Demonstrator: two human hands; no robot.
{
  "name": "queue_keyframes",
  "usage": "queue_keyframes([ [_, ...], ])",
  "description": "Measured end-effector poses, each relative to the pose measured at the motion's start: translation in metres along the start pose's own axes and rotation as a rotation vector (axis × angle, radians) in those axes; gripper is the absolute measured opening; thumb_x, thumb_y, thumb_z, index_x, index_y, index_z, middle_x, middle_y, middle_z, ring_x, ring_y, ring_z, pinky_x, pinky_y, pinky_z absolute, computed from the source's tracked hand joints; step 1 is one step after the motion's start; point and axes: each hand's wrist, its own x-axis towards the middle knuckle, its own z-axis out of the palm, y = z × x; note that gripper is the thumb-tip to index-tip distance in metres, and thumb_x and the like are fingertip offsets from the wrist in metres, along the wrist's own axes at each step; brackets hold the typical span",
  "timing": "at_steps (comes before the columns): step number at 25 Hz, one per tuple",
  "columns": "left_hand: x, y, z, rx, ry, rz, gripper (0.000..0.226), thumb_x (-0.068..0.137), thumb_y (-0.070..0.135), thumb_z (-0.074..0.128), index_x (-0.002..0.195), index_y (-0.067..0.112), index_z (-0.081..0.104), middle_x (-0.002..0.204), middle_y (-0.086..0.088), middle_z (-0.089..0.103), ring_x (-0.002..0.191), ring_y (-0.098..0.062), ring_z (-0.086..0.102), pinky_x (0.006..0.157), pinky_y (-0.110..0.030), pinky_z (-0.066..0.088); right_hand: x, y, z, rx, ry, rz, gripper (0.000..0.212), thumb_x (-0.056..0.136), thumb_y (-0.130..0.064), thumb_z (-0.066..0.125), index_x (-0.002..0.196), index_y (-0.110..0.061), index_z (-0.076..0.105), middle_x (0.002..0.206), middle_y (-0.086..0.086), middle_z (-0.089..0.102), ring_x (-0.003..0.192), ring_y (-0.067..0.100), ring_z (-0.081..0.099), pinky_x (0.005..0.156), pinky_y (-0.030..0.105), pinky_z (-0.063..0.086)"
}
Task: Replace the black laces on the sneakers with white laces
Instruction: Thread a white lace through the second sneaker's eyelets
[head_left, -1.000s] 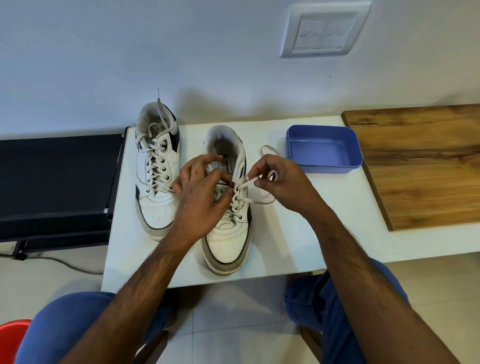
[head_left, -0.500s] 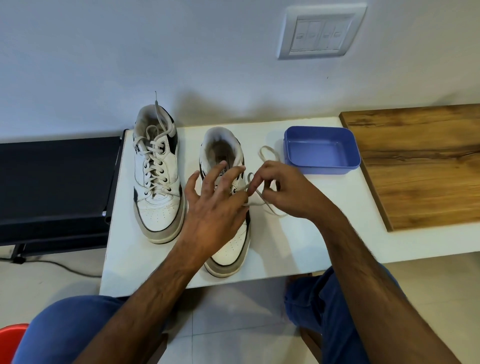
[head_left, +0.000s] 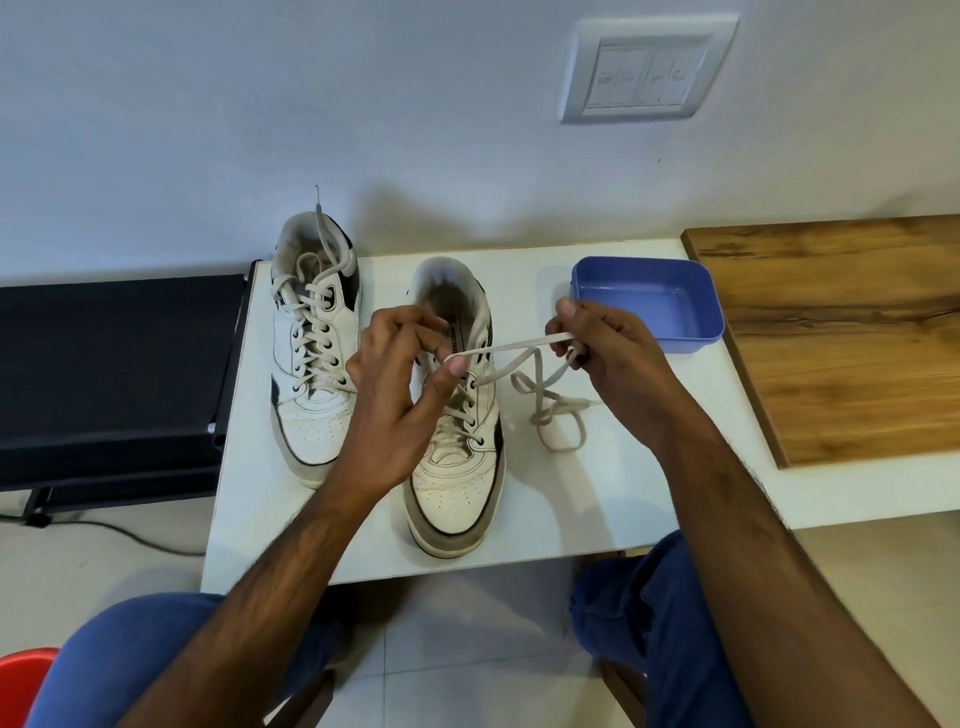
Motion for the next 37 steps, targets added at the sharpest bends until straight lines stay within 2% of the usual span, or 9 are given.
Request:
queue_keyframes([
  [7,0.000,-0.015,-0.005,0.207,0.076,-0.104,0.019,0.087,0.035,0.054,0.088,0.017,0.057,0.113,0.008,0.039,0.112,-0.013,0.038,0.098,-0.053,0.032,0.005,-0.005,-0.009,0.904,0.142,0.085,0.037,0.093,-0.032,0.064,0.059,-0.017,0.061,0.080,0.003,0.067,0.083,0.015,0.065,0.091,0.032,0.045],
  [13,-0.001,-0.014,-0.007,0.203,0.095,-0.107,0.014,0.082,0.030,0.058,0.084,0.016,0.059,0.111,0.004,0.047,0.112,-0.016,0.043,0.097,-0.055,0.033,0.001,-0.010,-0.015,1.049,0.170,-0.025,0.039,0.096,-0.036,0.062,0.063,-0.016,0.066,0.084,0.005,0.072,0.085,0.020,0.071,0.080,0.031,0.057],
  [15,-0.001,-0.013,-0.008,0.166,0.081,-0.055,0.017,0.088,0.032,0.059,0.099,0.019,0.061,0.118,0.005,0.048,0.119,-0.016,0.045,0.099,-0.059,0.034,-0.001,-0.013,-0.009,0.893,0.060,-0.011,0.034,0.090,-0.038,0.064,0.066,-0.015,0.068,0.085,0.004,0.074,0.083,0.018,0.071,0.080,0.029,0.058],
  [19,-0.001,0.003,-0.007,0.085,-0.028,0.111,0.036,0.095,0.038,0.055,0.127,0.023,0.053,0.133,0.007,0.046,0.130,-0.024,0.044,0.102,-0.062,0.035,-0.007,-0.001,0.013,0.207,-0.215,-0.036,0.018,0.091,-0.027,0.066,0.086,-0.010,0.071,0.086,0.003,0.070,0.075,0.015,0.060,0.064,0.025,0.050],
  [24,-0.004,0.010,-0.009,0.069,-0.225,0.151,0.043,0.095,0.032,0.064,0.136,0.023,0.052,0.126,0.013,0.057,0.117,-0.021,0.057,0.099,-0.050,0.041,-0.010,0.001,0.032,-0.100,-0.493,0.022,0.032,0.092,-0.028,0.065,0.096,0.003,0.071,0.069,0.023,0.046,0.055,0.015,0.034,0.049,0.025,0.027],
  [26,-0.003,0.009,-0.011,-0.024,-0.260,0.078,0.045,0.092,0.025,0.073,0.134,0.023,0.057,0.114,0.009,0.064,0.109,-0.022,0.062,0.095,-0.042,0.048,-0.012,0.001,0.034,-0.127,-0.514,0.049,0.029,0.095,-0.028,0.062,0.095,-0.001,0.072,0.069,0.025,0.044,0.057,0.014,0.034,0.051,0.024,0.026],
  [29,0.000,0.007,-0.012,-0.054,-0.204,0.075,0.035,0.086,0.018,0.079,0.120,0.019,0.068,0.101,0.008,0.068,0.096,-0.016,0.065,0.085,-0.029,0.052,-0.012,0.004,0.032,-0.115,-0.534,0.065,0.023,0.103,-0.015,0.053,0.097,-0.003,0.071,0.069,0.002,0.060,0.061,0.011,0.042,0.055,0.022,0.033],
  [32,0.003,0.004,-0.017,0.023,-0.129,0.104,0.021,0.084,0.022,0.080,0.101,0.013,0.074,0.089,0.014,0.070,0.079,-0.010,0.065,0.077,-0.019,0.050,-0.008,0.007,0.032,-0.112,-0.520,0.023,0.019,0.101,-0.011,0.056,0.101,-0.007,0.075,0.078,0.007,0.068,0.064,0.015,0.049,0.055,0.023,0.040],
  [37,0.004,0.000,-0.025,0.142,0.011,0.017,0.022,0.086,0.015,0.080,0.077,0.010,0.061,0.065,0.013,0.060,0.063,-0.011,0.060,0.063,-0.018,0.045,-0.001,0.010,0.029,-0.056,-0.132,-0.042,0.013,0.092,-0.004,0.070,0.102,0.003,0.074,0.074,0.013,0.071,0.054,0.013,0.051,0.051,0.022,0.043],
])
